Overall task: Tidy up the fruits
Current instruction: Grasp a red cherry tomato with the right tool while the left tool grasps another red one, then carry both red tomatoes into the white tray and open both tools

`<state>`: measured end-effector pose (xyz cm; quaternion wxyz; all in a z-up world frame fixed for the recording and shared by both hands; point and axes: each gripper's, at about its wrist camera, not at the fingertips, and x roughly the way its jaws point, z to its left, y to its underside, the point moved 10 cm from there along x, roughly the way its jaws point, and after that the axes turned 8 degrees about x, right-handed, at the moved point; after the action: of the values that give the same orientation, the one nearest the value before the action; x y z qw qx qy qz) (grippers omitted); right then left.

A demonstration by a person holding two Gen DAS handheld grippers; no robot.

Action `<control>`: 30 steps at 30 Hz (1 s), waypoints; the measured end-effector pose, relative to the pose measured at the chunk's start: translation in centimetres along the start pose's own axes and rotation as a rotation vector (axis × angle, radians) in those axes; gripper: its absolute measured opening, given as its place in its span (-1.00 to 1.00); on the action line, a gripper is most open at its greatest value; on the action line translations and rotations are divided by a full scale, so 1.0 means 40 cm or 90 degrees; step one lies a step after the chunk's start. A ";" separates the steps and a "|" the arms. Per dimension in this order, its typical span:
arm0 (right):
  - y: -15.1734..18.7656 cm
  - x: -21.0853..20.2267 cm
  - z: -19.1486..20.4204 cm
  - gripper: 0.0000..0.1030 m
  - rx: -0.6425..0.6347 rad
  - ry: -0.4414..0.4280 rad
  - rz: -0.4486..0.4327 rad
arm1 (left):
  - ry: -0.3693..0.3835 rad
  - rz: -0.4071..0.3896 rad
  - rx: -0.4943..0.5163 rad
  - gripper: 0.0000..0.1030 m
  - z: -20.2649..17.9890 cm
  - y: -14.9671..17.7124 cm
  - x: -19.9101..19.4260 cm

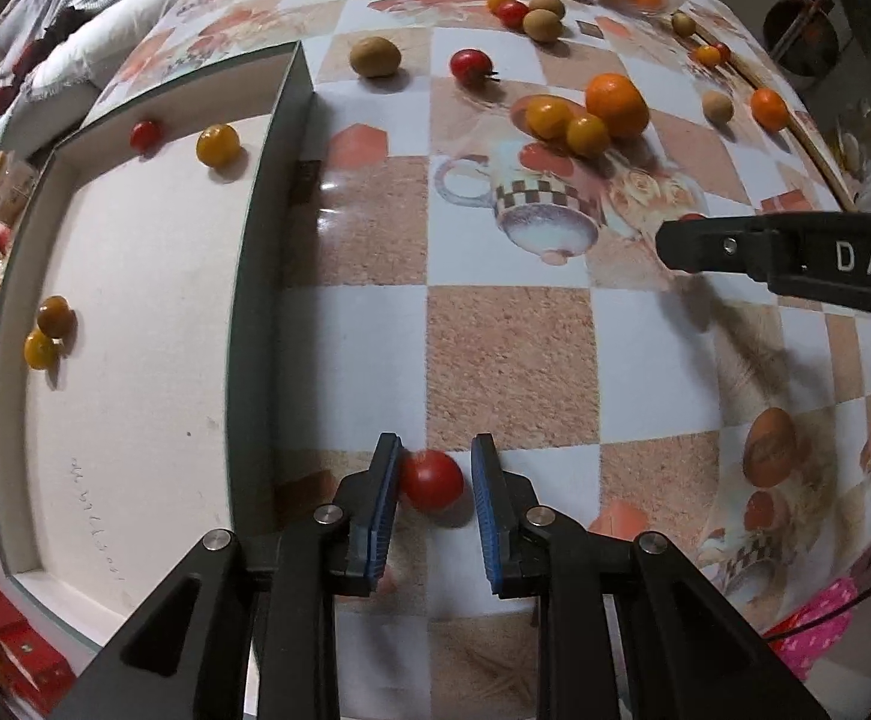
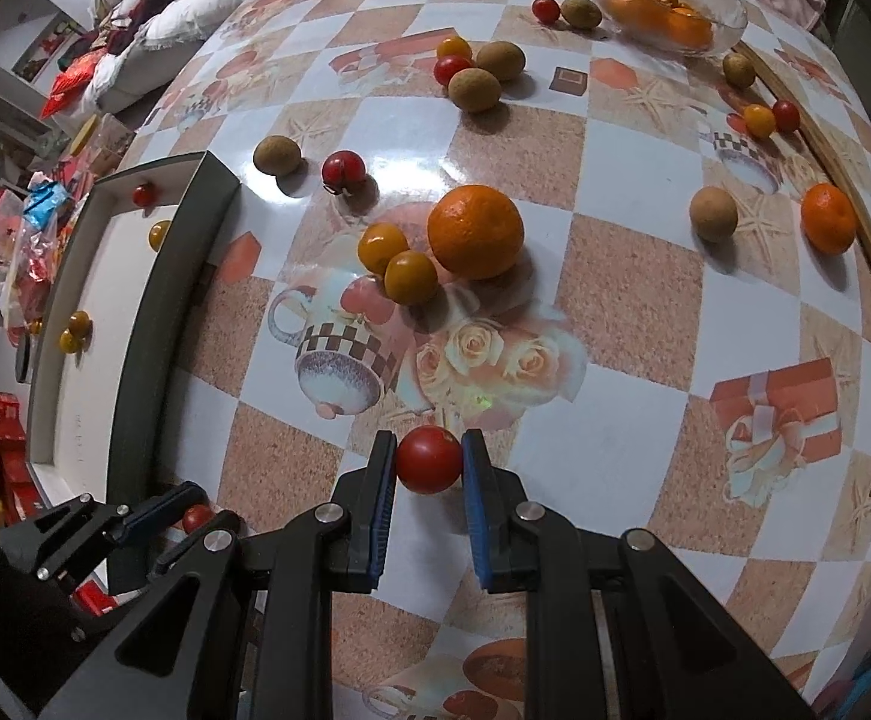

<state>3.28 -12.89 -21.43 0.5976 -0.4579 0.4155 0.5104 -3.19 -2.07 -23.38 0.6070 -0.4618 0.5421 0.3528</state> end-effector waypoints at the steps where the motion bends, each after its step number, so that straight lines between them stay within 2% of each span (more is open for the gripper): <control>1: 0.000 -0.001 0.000 -0.54 0.001 0.000 -0.001 | 0.013 -0.001 -0.005 -0.55 -0.003 0.002 -0.003; 8: 0.002 -0.017 -0.005 -0.54 0.005 -0.004 -0.008 | 0.090 0.008 -0.050 -0.57 -0.006 0.012 -0.017; 22: -0.015 -0.042 0.033 -0.54 -0.008 -0.012 -0.018 | 0.103 -0.033 -0.066 -0.57 0.021 -0.037 -0.102; 30: -0.035 -0.044 0.114 -0.54 -0.042 -0.021 -0.019 | 0.090 -0.072 -0.107 -0.57 0.107 -0.065 -0.151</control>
<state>4.58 -8.93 -18.48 0.5964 -0.4749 0.3816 0.5226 -0.35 1.58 -17.02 0.5453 -0.5647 0.5249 0.3289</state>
